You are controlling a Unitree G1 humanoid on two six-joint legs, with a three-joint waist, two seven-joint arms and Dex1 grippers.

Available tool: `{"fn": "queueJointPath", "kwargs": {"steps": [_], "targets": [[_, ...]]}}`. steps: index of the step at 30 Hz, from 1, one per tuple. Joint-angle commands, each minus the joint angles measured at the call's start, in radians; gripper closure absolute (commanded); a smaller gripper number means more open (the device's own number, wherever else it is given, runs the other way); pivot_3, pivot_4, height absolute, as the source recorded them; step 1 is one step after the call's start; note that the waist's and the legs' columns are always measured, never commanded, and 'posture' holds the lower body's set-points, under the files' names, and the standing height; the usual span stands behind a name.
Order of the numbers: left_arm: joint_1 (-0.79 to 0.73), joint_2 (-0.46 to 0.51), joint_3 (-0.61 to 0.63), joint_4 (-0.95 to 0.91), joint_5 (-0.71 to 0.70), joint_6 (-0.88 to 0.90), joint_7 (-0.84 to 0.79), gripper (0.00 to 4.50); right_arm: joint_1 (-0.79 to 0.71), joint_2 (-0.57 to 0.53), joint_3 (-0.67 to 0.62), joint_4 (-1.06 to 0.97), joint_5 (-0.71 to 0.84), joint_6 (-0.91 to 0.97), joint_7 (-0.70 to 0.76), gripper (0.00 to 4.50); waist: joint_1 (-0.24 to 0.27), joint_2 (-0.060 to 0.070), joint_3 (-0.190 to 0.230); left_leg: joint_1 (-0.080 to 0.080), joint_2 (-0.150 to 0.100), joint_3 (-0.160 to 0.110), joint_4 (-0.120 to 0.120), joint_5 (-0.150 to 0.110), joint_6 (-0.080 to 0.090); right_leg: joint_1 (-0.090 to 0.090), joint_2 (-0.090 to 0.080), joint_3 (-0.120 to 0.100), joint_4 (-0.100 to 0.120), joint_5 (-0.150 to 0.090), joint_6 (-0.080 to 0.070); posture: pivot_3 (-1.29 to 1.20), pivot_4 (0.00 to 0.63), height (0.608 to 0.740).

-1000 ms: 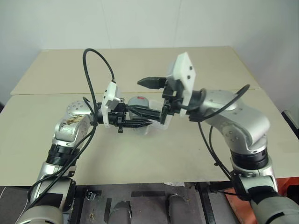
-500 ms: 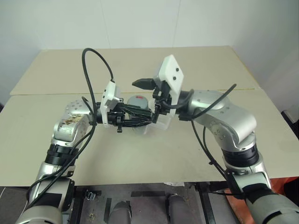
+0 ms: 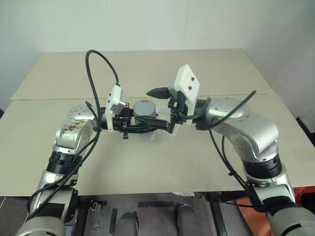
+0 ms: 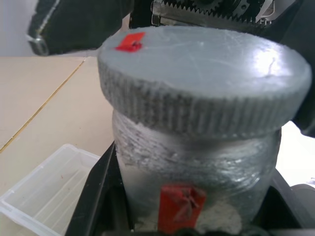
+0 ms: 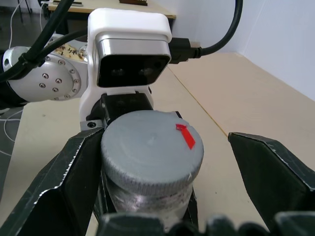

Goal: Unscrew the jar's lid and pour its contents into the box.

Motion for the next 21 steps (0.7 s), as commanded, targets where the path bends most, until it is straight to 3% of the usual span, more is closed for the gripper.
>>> {"fn": "queueJointPath", "kwargs": {"steps": [1, 21], "targets": [[-0.020, 0.008, 0.018, -0.023, -0.006, -0.024, -0.012, 2.57, 0.009, -0.038, -0.081, -0.015, -0.008, 0.003, -0.013, 0.01, 0.001, 0.000, 0.000, 0.000, 0.000, 0.000, 0.000, 0.000, 0.000, 0.000, 0.000, 0.000, 0.000, 0.000, 0.000, 0.00, 0.150, 0.740], [-0.016, 0.008, 0.019, -0.022, -0.008, -0.027, -0.022, 2.57, 0.061, -0.129, -0.142, -0.015, 0.030, -0.018, 0.040, 0.01, 0.000, 0.000, 0.000, 0.000, 0.000, 0.000, 0.000, 0.000, 0.000, 0.000, 0.000, 0.000, 0.000, 0.000, 0.000, 0.00, 0.150, 0.740]]}}
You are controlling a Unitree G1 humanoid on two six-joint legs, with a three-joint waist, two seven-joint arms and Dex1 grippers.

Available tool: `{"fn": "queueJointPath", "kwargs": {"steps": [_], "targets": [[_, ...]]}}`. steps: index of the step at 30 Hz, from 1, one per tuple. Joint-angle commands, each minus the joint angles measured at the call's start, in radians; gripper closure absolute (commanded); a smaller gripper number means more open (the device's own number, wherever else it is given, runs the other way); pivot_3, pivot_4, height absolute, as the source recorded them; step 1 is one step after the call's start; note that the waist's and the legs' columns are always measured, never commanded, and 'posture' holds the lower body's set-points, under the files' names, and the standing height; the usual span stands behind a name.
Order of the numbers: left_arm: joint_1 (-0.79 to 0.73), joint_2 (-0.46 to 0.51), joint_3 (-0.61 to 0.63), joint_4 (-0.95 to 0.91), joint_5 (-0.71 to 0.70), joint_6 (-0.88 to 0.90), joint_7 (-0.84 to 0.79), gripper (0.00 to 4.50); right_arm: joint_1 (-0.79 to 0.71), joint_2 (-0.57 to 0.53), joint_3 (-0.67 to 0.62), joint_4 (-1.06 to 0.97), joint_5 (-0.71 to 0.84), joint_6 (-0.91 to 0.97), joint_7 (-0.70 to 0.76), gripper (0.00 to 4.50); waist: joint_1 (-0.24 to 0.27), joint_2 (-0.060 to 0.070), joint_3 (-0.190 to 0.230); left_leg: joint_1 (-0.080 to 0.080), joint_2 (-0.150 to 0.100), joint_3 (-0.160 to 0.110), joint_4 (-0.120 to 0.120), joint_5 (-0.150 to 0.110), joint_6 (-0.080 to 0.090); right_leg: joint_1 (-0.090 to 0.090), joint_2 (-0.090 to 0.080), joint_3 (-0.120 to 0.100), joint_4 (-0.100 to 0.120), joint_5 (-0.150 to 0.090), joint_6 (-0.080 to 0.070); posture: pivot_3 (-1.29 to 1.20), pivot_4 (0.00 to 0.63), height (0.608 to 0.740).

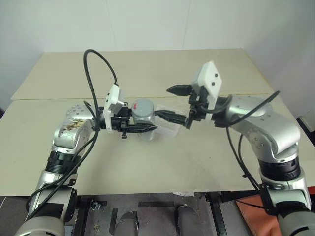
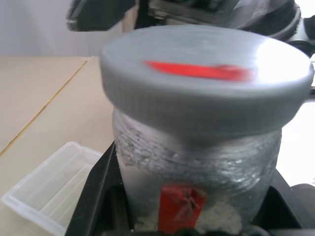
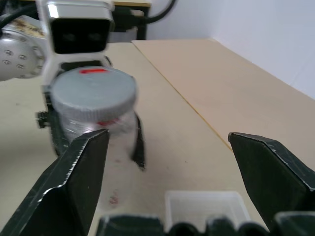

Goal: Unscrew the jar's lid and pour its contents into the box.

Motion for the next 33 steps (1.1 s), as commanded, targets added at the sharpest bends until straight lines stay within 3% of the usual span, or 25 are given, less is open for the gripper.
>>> {"fn": "queueJointPath", "kwargs": {"steps": [1, 11, 16, 33], "targets": [[-0.015, 0.002, 0.011, -0.031, -0.007, -0.022, -0.008, 2.57, -0.001, -0.015, -0.029, -0.029, -0.006, -0.015, 0.009, 0.01, -0.001, 0.000, 0.000, 0.000, 0.000, 0.000, 0.000, 0.000, 0.000, 0.000, 0.000, 0.000, 0.000, 0.000, 0.000, 0.00, 0.150, 0.740], [-0.012, -0.008, 0.013, -0.020, -0.001, -0.025, 0.003, 2.57, 0.026, -0.051, -0.070, -0.107, 0.066, -0.006, 0.060, 0.01, 0.001, 0.000, 0.000, 0.000, 0.000, 0.000, 0.000, 0.000, 0.000, 0.000, 0.000, 0.000, 0.000, 0.000, 0.000, 0.00, 0.150, 0.740], [-0.006, -0.012, 0.009, -0.028, 0.001, -0.025, 0.007, 2.57, -0.009, 0.000, -0.060, -0.137, 0.109, 0.010, 0.026, 0.01, -0.001, 0.000, 0.000, 0.000, 0.000, 0.000, 0.000, 0.000, 0.000, 0.000, 0.000, 0.000, 0.000, 0.000, 0.000, 0.00, 0.150, 0.740], [-0.016, -0.006, 0.002, -0.023, 0.006, -0.040, -0.003, 2.57, -0.090, 0.140, 0.092, -0.079, 0.021, 0.032, -0.046, 0.01, 0.000, 0.000, 0.000, 0.000, 0.000, 0.000, 0.000, 0.000, 0.000, 0.000, 0.000, 0.000, 0.000, 0.000, 0.000, 0.00, 0.150, 0.740]]}}
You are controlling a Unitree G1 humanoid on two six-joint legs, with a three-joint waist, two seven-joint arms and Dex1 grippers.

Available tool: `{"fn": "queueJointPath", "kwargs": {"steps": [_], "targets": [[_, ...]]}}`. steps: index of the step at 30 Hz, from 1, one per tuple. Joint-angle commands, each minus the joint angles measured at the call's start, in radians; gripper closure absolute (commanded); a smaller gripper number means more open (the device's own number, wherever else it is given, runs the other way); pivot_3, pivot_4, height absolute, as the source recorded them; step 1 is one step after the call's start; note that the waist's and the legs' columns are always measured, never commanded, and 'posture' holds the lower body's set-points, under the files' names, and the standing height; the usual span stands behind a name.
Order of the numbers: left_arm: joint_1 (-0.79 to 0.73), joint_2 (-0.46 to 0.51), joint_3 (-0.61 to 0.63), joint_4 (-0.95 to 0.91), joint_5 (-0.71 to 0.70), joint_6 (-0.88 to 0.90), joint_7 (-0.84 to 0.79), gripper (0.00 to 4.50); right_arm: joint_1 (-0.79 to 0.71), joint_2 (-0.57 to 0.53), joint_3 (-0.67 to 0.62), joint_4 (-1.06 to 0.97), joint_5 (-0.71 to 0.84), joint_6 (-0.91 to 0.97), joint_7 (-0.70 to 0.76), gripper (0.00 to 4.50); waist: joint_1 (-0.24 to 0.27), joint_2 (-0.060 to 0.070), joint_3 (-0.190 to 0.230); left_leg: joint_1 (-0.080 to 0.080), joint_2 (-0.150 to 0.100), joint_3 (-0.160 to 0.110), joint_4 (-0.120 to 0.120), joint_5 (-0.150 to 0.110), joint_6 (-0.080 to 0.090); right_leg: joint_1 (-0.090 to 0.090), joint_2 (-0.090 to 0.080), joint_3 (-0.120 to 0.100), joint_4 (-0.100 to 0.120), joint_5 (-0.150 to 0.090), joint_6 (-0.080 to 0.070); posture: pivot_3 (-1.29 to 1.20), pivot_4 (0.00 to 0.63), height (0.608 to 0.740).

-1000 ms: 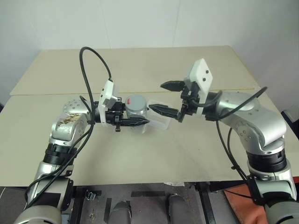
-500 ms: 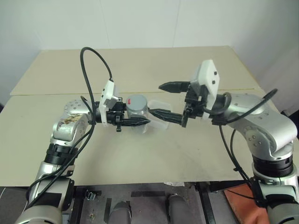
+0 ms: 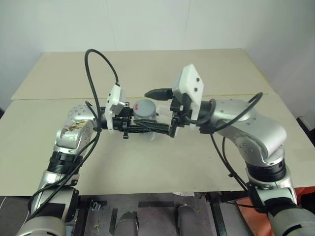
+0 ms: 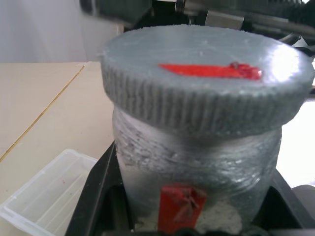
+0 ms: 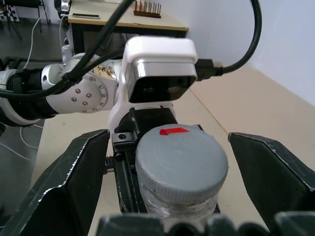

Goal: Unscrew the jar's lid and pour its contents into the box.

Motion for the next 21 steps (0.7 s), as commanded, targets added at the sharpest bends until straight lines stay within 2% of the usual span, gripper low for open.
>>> {"fn": "queueJointPath", "kwargs": {"steps": [1, 9, 12, 15, 16, 21], "targets": [[-0.016, 0.009, 0.006, -0.023, 0.004, -0.017, -0.006, 2.57, -0.036, 0.014, -0.002, -0.003, -0.014, 0.005, -0.011, 0.01, 0.000, 0.000, 0.000, 0.000, 0.000, 0.000, 0.000, 0.000, 0.000, 0.000, 0.000, 0.000, 0.000, 0.000, 0.000, 0.00, 0.150, 0.740], [-0.013, 0.009, 0.008, -0.028, 0.004, -0.017, -0.004, 2.57, -0.044, 0.028, -0.003, 0.008, -0.017, 0.018, -0.011, 0.01, 0.000, 0.000, 0.000, 0.000, 0.000, 0.000, 0.000, 0.000, 0.000, 0.000, 0.000, 0.000, 0.000, 0.000, 0.000, 0.00, 0.150, 0.740], [-0.011, 0.010, 0.008, -0.031, 0.003, -0.016, -0.003, 2.57, -0.047, 0.030, -0.004, 0.009, -0.016, 0.023, -0.009, 0.55, -0.001, 0.000, 0.000, 0.000, 0.000, 0.000, 0.000, 0.000, 0.000, 0.000, 0.000, 0.000, 0.000, 0.000, 0.000, 0.00, 0.150, 0.740], [-0.009, 0.011, 0.009, -0.032, 0.003, -0.015, -0.003, 2.57, -0.050, 0.033, -0.009, 0.012, -0.013, 0.025, -0.008, 1.55, 0.000, 0.000, 0.000, 0.000, 0.000, 0.000, 0.000, 0.000, 0.000, 0.000, 0.000, 0.000, 0.000, 0.000, 0.000, 0.00, 0.150, 0.740], [-0.008, 0.012, 0.008, -0.032, 0.004, -0.016, -0.003, 2.57, -0.052, 0.035, -0.013, 0.014, -0.010, 0.027, -0.008, 1.74, 0.000, 0.000, 0.000, 0.000, 0.000, 0.000, 0.000, 0.000, 0.000, 0.000, 0.000, 0.000, 0.000, 0.000, 0.000, 0.00, 0.150, 0.740], [-0.007, 0.012, 0.005, -0.030, 0.005, -0.017, -0.003, 2.57, -0.067, 0.049, -0.074, 0.032, 0.041, 0.064, -0.011, 1.74, 0.000, 0.000, 0.000, 0.000, 0.000, 0.000, 0.000, 0.000, 0.000, 0.000, 0.000, 0.000, 0.000, 0.000, 0.000, 0.00, 0.150, 0.740]]}}
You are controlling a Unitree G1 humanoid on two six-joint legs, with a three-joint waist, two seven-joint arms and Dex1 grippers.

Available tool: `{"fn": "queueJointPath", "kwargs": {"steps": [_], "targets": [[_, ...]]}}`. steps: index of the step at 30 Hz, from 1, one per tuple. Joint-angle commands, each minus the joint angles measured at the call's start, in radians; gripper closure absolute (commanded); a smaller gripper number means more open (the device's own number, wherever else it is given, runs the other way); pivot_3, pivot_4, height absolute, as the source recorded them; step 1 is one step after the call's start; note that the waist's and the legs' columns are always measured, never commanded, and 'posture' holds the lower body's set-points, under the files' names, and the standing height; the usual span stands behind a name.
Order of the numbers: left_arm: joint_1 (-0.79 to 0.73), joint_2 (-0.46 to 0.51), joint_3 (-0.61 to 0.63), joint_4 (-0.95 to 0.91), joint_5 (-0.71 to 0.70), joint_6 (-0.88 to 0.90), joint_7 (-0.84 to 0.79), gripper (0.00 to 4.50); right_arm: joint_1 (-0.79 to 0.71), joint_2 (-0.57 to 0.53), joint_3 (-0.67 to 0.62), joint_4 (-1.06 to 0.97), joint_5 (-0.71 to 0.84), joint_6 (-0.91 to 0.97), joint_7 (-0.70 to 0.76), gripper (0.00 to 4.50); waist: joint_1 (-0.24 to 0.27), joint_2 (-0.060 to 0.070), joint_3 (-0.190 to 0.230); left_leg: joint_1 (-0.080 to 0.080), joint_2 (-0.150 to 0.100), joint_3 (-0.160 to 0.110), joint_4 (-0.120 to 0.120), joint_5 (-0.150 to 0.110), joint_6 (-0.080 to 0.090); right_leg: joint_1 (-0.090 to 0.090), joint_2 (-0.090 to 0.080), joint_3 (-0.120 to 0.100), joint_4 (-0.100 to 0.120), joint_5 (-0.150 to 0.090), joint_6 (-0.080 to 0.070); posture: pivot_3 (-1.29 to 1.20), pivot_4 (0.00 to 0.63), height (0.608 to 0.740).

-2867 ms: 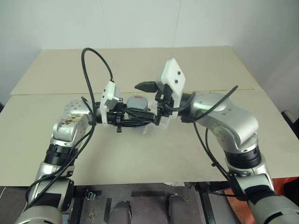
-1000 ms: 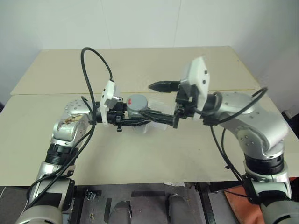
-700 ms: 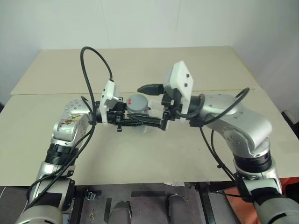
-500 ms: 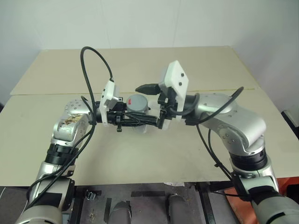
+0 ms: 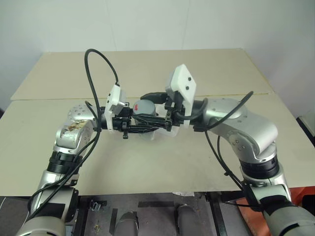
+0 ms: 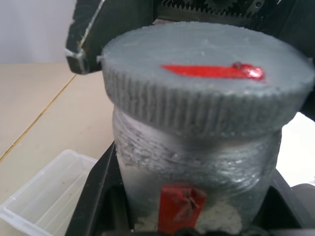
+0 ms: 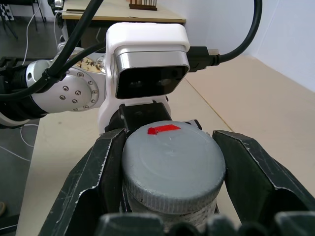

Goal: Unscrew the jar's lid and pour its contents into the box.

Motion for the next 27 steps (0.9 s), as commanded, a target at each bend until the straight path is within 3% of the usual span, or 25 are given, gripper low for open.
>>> {"fn": "queueJointPath", "kwargs": {"steps": [1, 8, 14, 19, 27], "targets": [[-0.007, 0.009, 0.004, -0.028, 0.006, -0.017, -0.003, 2.57, -0.048, 0.016, -0.092, -0.001, 0.071, 0.034, -0.005, 1.74, 0.000, 0.000, 0.000, 0.000, 0.000, 0.000, 0.000, 0.000, 0.000, 0.000, 0.000, 0.000, 0.000, 0.000, 0.000, 0.00, 0.150, 0.740], [-0.001, 0.011, 0.008, -0.019, 0.013, -0.016, -0.003, 2.57, -0.116, 0.044, -0.274, 0.062, 0.258, 0.182, -0.078, 1.74, 0.001, 0.000, 0.000, 0.000, 0.000, 0.000, 0.000, 0.000, 0.000, 0.000, 0.000, 0.000, 0.000, 0.000, 0.000, 0.00, 0.150, 0.740], [0.010, 0.025, 0.034, -0.011, 0.018, -0.018, 0.027, 2.57, 0.016, -0.079, -0.295, 0.023, 0.064, 0.000, -0.126, 1.74, 0.002, 0.000, 0.000, 0.000, 0.000, 0.000, 0.000, 0.000, 0.000, 0.000, 0.000, 0.000, 0.000, 0.000, 0.000, 0.00, 0.150, 0.740], [0.021, 0.040, 0.086, 0.001, 0.027, -0.020, 0.108, 2.57, 0.287, -0.182, -0.285, 0.010, -0.116, -0.101, -0.189, 1.74, 0.006, 0.000, 0.000, -0.001, 0.000, 0.000, 0.000, 0.000, 0.000, 0.000, 0.000, 0.000, -0.001, 0.000, 0.000, 0.00, 0.150, 0.740], [0.037, 0.011, 0.124, 0.007, 0.051, -0.028, 0.264, 2.57, 0.523, -0.093, -0.220, 0.122, -0.278, -0.188, -0.297, 1.74, -0.002, 0.000, 0.000, 0.001, 0.000, 0.001, 0.000, 0.000, 0.000, 0.000, 0.000, 0.001, 0.000, 0.000, 0.000, 0.00, 0.150, 0.740]]}}
